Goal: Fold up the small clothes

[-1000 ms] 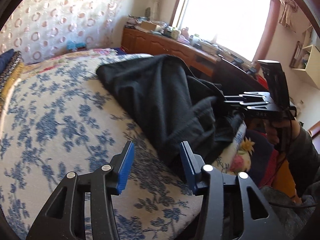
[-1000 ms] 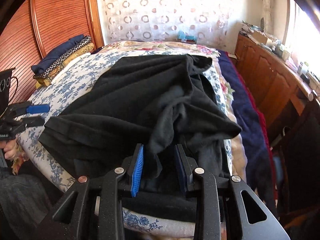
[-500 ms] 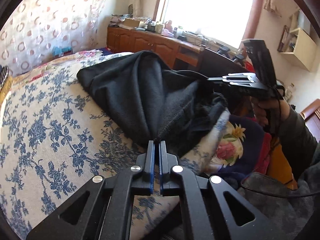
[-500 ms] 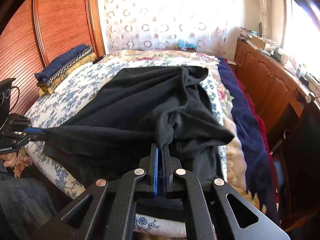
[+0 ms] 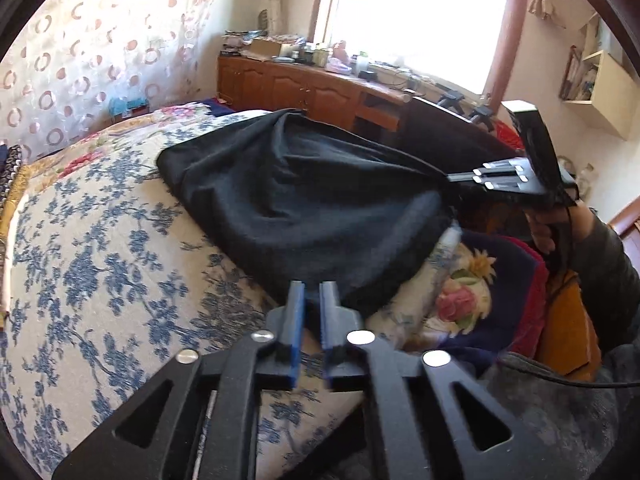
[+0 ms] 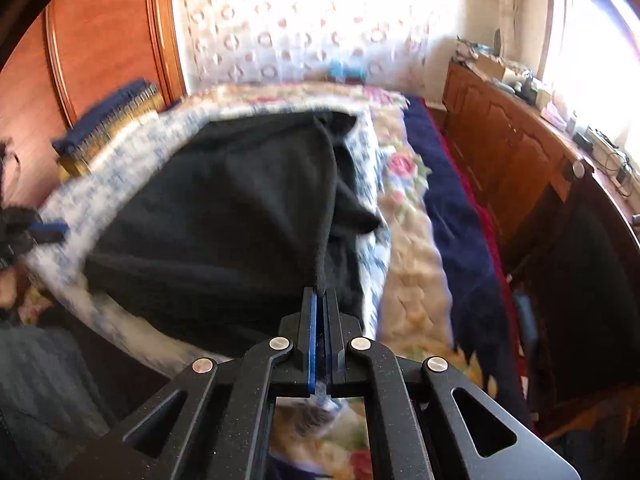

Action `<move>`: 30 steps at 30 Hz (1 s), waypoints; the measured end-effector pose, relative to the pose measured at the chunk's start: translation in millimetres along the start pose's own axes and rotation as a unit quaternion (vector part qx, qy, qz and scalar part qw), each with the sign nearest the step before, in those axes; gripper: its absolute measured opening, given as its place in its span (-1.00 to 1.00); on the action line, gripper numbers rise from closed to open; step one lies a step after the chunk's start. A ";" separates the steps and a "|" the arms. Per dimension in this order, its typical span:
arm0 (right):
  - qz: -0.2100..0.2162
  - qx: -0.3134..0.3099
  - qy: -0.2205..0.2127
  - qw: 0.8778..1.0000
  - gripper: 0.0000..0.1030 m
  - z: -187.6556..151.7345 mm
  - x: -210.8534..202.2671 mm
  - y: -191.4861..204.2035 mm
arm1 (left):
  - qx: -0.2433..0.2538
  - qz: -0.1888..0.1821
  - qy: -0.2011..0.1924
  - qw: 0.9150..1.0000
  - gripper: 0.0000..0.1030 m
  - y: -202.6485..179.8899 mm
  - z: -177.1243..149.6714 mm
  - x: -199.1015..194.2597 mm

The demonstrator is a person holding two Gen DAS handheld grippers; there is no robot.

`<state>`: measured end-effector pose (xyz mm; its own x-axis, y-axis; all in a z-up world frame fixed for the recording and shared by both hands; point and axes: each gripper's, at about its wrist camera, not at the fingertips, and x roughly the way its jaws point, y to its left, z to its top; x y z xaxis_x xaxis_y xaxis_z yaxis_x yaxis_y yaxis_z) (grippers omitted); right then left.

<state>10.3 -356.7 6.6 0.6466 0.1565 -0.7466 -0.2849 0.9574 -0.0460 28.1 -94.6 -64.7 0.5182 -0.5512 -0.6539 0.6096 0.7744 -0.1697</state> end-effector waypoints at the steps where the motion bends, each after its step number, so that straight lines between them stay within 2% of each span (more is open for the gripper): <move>1: 0.002 0.001 0.007 1.000 -0.96 -2.9 4.5 0.0 | -0.002 0.006 -0.001 1.000 -0.18 2.3 1.2 1.1; 3: 0.000 0.002 0.015 1.000 -0.96 -4.4 9.4 -0.2 | -0.004 0.014 -0.006 1.000 -0.09 7.4 4.2 4.1; 5: 0.004 0.003 0.016 1.000 -0.96 -4.3 8.6 0.2 | -0.007 0.022 -0.006 1.000 0.11 11.6 6.6 8.1; 7: 0.006 -0.003 0.018 1.000 -0.96 -1.1 6.7 -0.3 | -0.012 0.031 -0.008 0.999 0.22 16.1 8.8 13.4; 13: 0.014 -0.005 0.005 1.000 -0.96 5.3 -5.9 -11.6 | -0.019 0.042 -0.002 0.999 0.45 26.0 13.5 31.3; 19: -0.016 -0.029 0.025 0.999 -0.96 0.6 -8.0 -7.3 | -0.030 0.052 0.003 0.998 0.45 30.1 11.6 38.8; 23: -0.008 -0.016 0.028 0.999 -0.96 1.1 -2.5 -14.8 | -0.034 0.050 0.007 0.998 0.45 30.1 8.0 40.1; 26: -0.001 -0.005 0.016 1.000 -0.96 4.4 -1.9 -19.3 | -0.033 0.050 0.011 0.998 0.45 28.7 6.2 41.8; 30: 0.010 0.015 -0.023 1.000 -0.96 6.0 -13.0 -24.7 | -0.032 0.051 0.012 0.998 0.45 26.8 6.0 43.3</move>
<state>13.2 -381.0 21.4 0.6733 0.1852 -0.7158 -0.2763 0.9610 -0.0112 70.5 -99.6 -93.1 0.5599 -0.4619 -0.6879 0.5145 0.8446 -0.1483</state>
